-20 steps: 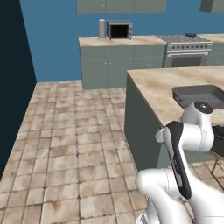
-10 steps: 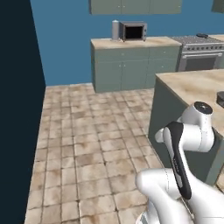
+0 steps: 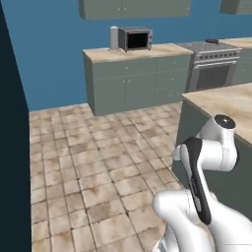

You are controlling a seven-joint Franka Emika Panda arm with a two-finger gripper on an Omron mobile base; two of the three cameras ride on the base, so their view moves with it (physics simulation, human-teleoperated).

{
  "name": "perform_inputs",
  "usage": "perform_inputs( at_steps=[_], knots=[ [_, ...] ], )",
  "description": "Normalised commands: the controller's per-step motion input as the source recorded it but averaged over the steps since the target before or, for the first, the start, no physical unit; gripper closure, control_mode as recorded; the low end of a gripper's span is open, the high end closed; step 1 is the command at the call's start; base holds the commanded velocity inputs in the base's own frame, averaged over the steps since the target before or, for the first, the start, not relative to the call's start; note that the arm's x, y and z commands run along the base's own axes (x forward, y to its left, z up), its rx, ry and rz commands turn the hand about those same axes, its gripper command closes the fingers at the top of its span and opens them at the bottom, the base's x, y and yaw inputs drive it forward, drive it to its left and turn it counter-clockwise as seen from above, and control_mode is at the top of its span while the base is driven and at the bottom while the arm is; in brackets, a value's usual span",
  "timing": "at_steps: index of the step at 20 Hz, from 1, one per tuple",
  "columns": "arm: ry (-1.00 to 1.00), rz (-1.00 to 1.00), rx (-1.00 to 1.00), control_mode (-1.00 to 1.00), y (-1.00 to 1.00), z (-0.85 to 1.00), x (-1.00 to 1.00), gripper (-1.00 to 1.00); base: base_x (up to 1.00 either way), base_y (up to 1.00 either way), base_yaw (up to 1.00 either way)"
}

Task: Place the cold items (bell pepper and orange) from the fridge in one tupperware on the dining counter. Place the warm items (kebab skewer and hot dog) in the stove area in another tupperware.

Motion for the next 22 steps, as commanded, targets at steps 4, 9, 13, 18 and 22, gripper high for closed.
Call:
perform_inputs(
  at_steps=[4, 9, 13, 18, 22],
  knots=[
    [0.00, 0.00, 0.00, 1.00, 0.00, 0.00, 0.00, -1.00, 1.00, 0.74, -0.40],
    [0.00, 0.00, 0.00, 1.00, 0.00, 0.00, 0.00, -1.00, 1.00, 0.99, -0.44],
    [0.00, 0.00, 0.00, 1.00, 0.00, 0.00, 0.00, -1.00, 1.00, 1.00, -0.40],
    [0.00, 0.00, 0.00, 1.00, 0.00, 0.00, 0.00, -1.00, 1.00, 1.00, -0.39],
    [0.00, 0.00, 0.00, 1.00, 0.00, 0.00, 0.00, -1.00, 1.00, 1.00, -0.38]
  ],
)
